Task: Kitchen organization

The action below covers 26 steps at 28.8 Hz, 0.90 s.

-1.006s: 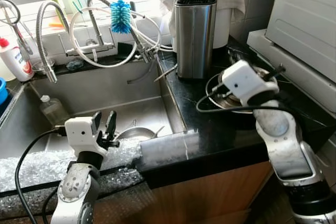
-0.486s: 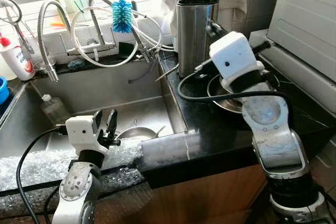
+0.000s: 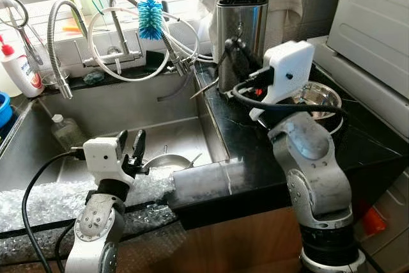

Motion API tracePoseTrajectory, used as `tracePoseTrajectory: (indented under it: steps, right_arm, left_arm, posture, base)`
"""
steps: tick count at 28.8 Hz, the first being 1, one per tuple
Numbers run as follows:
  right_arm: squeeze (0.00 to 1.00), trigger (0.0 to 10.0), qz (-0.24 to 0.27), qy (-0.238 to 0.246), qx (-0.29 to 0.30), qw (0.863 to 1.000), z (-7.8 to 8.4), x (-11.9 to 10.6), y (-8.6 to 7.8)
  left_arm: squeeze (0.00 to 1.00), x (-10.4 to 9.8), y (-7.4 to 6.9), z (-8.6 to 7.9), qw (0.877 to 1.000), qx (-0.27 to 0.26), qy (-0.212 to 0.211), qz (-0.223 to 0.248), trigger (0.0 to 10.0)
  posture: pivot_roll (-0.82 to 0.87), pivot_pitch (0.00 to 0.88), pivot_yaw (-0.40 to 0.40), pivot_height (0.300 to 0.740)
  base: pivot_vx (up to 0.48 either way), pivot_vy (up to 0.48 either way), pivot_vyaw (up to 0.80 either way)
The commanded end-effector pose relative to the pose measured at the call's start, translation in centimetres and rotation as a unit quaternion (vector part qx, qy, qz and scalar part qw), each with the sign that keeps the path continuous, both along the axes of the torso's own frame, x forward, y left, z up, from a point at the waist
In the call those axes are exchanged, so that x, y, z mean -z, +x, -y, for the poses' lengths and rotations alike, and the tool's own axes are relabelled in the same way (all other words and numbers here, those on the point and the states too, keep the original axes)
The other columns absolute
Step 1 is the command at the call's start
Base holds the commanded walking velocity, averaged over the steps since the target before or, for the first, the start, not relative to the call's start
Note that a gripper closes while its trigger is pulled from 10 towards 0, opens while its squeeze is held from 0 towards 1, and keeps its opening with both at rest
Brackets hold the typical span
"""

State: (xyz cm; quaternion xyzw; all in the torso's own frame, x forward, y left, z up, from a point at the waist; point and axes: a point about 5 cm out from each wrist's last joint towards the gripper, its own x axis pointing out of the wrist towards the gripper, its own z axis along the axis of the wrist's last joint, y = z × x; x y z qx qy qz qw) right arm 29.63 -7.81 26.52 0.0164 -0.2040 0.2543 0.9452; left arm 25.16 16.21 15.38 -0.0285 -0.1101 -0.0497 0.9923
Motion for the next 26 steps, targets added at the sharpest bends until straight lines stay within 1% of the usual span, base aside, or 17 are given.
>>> tracePoseTrajectory:
  steps: [1,2,4,9,12,14,16,26]
  right_arm:
    - [0.0,10.0,-0.036,0.03,-0.021,0.999,-0.2,1.2,0.4]
    - [0.0,10.0,-0.05,0.044,-0.033,0.997,-0.3,1.7,0.5]
    - [0.0,10.0,-0.057,0.049,-0.04,0.996,-0.4,2.0,0.6]
    - [0.0,10.0,-0.1,0.09,-0.091,0.987,-1.1,3.4,0.7]
    - [0.0,10.0,-0.118,0.119,-0.109,0.98,-1.2,4.0,0.8]
    - [0.0,10.0,-0.122,0.12,-0.112,0.979,-1.2,4.3,0.9]
    - [0.0,10.0,-0.133,0.138,-0.126,0.973,-1.2,4.7,0.9]
    - [0.0,10.0,-0.136,0.146,-0.134,0.971,-1.2,4.8,1.1]
  left_arm:
    - [0.0,-0.6,0.3,0.5,1.0,0.011,0.022,0.017,10.0]
    - [0.0,-0.7,0.3,0.7,0.999,0.017,0.028,0.02,10.0]
    - [0.0,-0.7,0.3,0.9,0.999,0.02,0.033,0.022,10.0]
    - [0.0,-1.0,0.2,1.5,0.997,0.039,0.057,0.031,10.0]
    - [0.0,-1.2,0.3,1.8,0.996,0.046,0.072,0.038,10.0]
    - [0.0,-1.3,0.3,1.9,0.995,0.047,0.079,0.04,10.0]
    - [0.0,-1.3,0.3,2.1,0.994,0.049,0.087,0.042,10.0]
    - [0.0,-1.4,0.3,2.1,0.994,0.049,0.092,0.044,10.0]
  posture:
    - [-0.06,0.0,0.104,0.74]
    - [-0.06,0.0,0.101,0.74]
    - [-0.06,0.0,0.101,0.74]
    - [-0.05,0.0,0.096,0.74]
    - [-0.05,0.0,0.092,0.74]
    - [-0.05,0.0,0.092,0.74]
    - [-0.04,0.0,0.091,0.74]
    - [-0.04,0.0,0.091,0.74]
  base:
    - [0.0,0.0,0.0]
    - [0.0,0.0,0.0]
    - [0.0,0.0,0.0]
    - [0.0,0.0,0.0]
    - [0.0,0.0,0.0]
    - [0.0,0.0,0.0]
    - [0.0,0.0,0.0]
    - [0.0,0.0,0.0]
